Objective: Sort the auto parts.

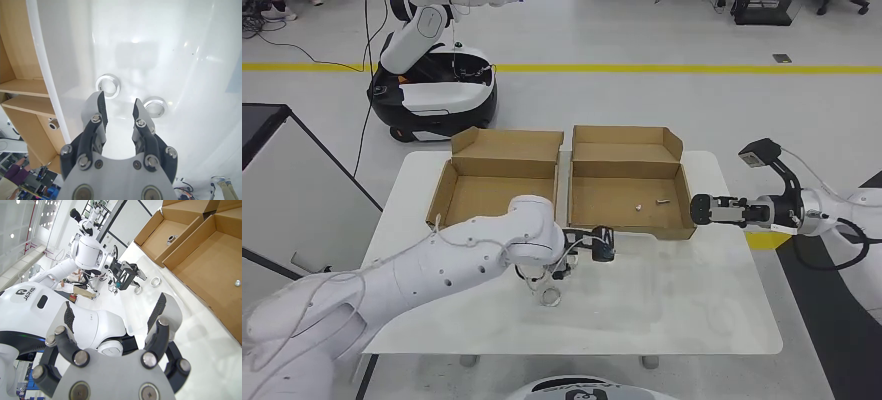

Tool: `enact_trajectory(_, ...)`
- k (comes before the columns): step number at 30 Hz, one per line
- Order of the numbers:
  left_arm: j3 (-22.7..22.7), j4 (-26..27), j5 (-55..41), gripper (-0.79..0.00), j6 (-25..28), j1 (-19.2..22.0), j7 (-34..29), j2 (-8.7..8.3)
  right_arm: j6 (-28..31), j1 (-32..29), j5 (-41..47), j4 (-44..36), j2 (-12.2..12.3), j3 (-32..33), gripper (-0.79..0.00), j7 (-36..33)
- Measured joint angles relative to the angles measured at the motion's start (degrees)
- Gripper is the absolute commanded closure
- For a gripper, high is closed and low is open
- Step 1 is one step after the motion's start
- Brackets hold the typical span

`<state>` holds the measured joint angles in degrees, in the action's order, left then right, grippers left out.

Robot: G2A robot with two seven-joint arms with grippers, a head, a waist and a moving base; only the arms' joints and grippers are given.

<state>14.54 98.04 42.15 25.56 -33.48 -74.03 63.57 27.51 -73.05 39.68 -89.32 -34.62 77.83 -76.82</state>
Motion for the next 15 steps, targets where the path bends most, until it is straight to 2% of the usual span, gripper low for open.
enact_trajectory(15, -1.08, -4.2, 3.76, -0.265, -5.37, -0.69, -1.05, 3.9, 0.0, 0.0, 0.0, 0.0, 0.0, 0.0, -0.785, 0.0)
